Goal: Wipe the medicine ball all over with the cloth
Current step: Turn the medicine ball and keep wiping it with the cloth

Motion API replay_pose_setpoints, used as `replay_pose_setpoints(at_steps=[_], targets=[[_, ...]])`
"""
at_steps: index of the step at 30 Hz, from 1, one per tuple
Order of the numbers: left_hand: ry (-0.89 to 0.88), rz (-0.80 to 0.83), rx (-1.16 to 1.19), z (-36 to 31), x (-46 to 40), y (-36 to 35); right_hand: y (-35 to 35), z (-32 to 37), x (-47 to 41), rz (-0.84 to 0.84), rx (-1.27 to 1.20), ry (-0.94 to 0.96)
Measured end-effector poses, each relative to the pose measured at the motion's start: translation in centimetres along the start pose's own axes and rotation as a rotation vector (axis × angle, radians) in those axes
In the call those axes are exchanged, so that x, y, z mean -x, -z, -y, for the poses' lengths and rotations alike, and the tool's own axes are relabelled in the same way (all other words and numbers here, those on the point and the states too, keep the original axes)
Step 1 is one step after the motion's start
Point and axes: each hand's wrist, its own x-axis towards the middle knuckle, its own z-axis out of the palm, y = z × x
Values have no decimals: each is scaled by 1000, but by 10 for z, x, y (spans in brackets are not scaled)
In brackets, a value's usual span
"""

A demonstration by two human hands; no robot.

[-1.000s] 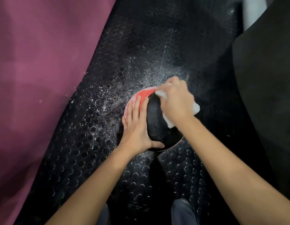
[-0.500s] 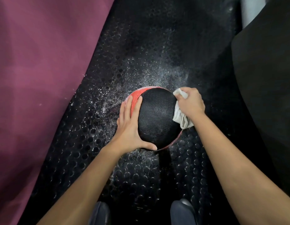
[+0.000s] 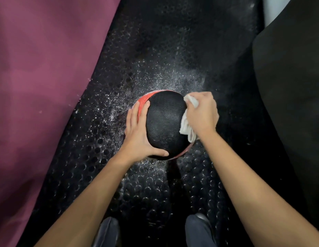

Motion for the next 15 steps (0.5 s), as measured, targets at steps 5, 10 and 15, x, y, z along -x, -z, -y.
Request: replay_pose_setpoints(at_steps=[5, 10, 15], targets=[[35, -10, 47, 13, 8, 6, -4, 0, 25, 55, 65, 207], [31, -27, 99, 22, 12, 6, -8, 1, 7, 18, -52, -17], [47, -49, 119, 24, 14, 3, -10, 10, 29, 36, 85, 274]])
